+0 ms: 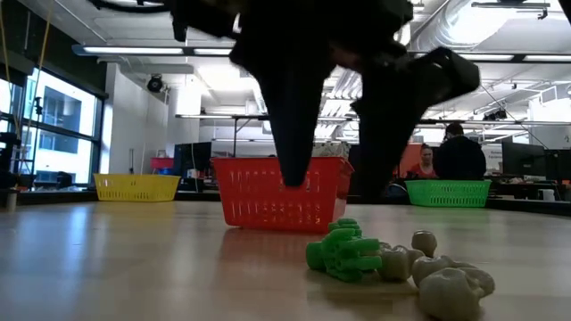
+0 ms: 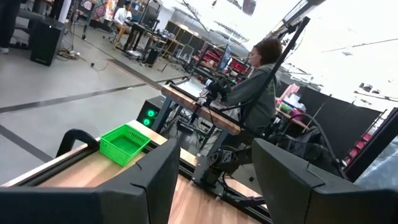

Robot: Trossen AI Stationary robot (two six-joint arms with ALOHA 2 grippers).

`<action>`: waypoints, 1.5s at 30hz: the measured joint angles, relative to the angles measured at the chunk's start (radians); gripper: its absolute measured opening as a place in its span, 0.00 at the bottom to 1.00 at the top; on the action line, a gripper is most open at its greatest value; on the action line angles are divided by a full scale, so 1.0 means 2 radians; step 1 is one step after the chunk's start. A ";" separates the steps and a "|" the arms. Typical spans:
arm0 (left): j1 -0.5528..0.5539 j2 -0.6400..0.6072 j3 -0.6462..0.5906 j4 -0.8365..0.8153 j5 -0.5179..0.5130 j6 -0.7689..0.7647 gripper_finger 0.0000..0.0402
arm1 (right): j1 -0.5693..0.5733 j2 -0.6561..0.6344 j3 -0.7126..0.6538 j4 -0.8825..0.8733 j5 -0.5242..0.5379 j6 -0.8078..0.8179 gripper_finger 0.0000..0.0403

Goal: Sort Halloween decoration
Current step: Put the green skeleton toy into the yellow bin

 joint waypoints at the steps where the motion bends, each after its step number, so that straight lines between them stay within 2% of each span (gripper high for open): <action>1: 0.000 0.000 0.000 0.000 0.000 0.000 0.47 | 0.001 0.004 0.001 0.001 0.000 0.008 0.55; 8: 0.000 0.000 0.000 0.000 0.000 0.000 0.47 | 0.006 0.019 0.001 -0.005 0.020 0.044 0.53; 13: 0.000 0.000 0.000 0.000 0.000 0.000 0.47 | 0.006 0.019 0.001 -0.005 0.045 0.065 0.43; 21: 0.000 0.000 0.000 0.000 0.000 -0.001 0.47 | 0.006 0.019 0.001 -0.005 0.046 0.065 0.25; 25: 0.000 0.000 0.000 0.000 0.000 -0.005 0.47 | 0.006 0.019 0.001 -0.005 0.045 0.065 0.20; 33: 0.000 0.000 0.000 0.000 0.000 -0.009 0.47 | 0.006 0.019 0.001 -0.006 0.046 0.054 0.17; 39: 0.000 0.000 0.000 0.000 0.000 -0.013 0.47 | 0.013 0.019 0.001 -0.004 0.056 0.040 0.02; 45: 0.000 0.000 0.000 0.000 0.000 -0.013 0.47 | 0.027 0.016 0.001 -0.008 0.066 0.038 0.01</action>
